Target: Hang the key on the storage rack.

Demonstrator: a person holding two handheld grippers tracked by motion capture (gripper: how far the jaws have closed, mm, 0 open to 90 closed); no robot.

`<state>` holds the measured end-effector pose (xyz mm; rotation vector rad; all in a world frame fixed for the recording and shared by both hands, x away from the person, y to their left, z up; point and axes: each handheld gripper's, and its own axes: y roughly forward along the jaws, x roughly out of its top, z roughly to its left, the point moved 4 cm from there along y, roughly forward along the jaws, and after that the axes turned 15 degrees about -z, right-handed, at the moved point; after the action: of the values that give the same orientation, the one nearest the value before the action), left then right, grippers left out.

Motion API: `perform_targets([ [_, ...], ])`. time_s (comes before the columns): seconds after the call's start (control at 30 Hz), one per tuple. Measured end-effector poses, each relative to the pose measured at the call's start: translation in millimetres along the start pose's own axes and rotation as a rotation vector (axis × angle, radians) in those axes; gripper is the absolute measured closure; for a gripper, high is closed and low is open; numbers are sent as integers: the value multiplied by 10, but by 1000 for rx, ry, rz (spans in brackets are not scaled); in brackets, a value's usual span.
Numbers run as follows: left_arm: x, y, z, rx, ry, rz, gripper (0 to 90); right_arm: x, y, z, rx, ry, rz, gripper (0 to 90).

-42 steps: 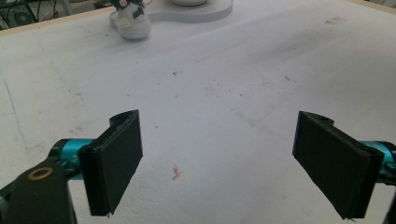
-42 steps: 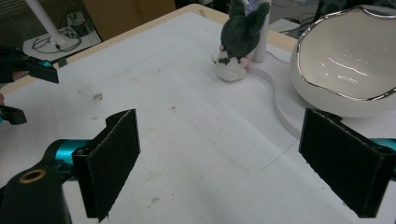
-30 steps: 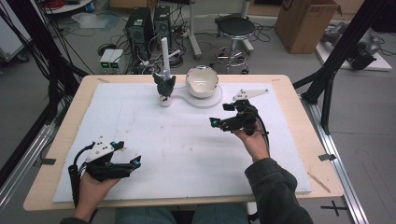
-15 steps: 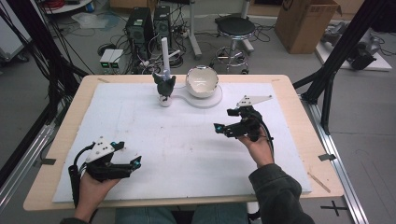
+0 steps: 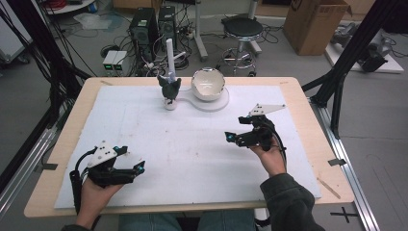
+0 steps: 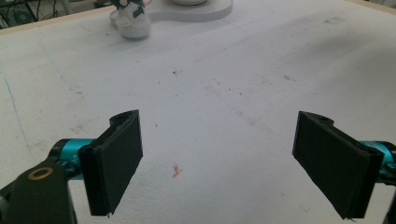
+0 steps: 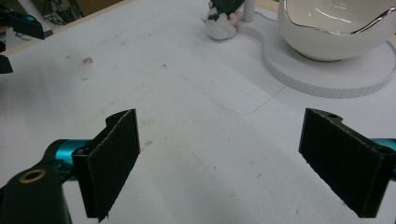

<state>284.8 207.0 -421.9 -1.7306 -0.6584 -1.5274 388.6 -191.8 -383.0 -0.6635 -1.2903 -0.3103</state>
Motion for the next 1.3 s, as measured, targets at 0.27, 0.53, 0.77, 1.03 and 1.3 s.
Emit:
perform_targets([
  [0.27,0,-18,18,6,2,3,165,-71,-75,8,-14,-14,-6,118],
  [0.53,-1,-51,46,12,9,8,166,-155,-147,29,-21,-16,-4,119],
  [0.77,-5,-79,79,16,10,13,166,-188,-223,45,-27,-20,-9,119],
  [1.03,-2,-114,93,13,12,15,167,-264,-319,51,-42,-30,-17,118],
  [1.3,-9,-141,110,21,8,19,167,-330,-422,40,-55,-33,-23,118],
])
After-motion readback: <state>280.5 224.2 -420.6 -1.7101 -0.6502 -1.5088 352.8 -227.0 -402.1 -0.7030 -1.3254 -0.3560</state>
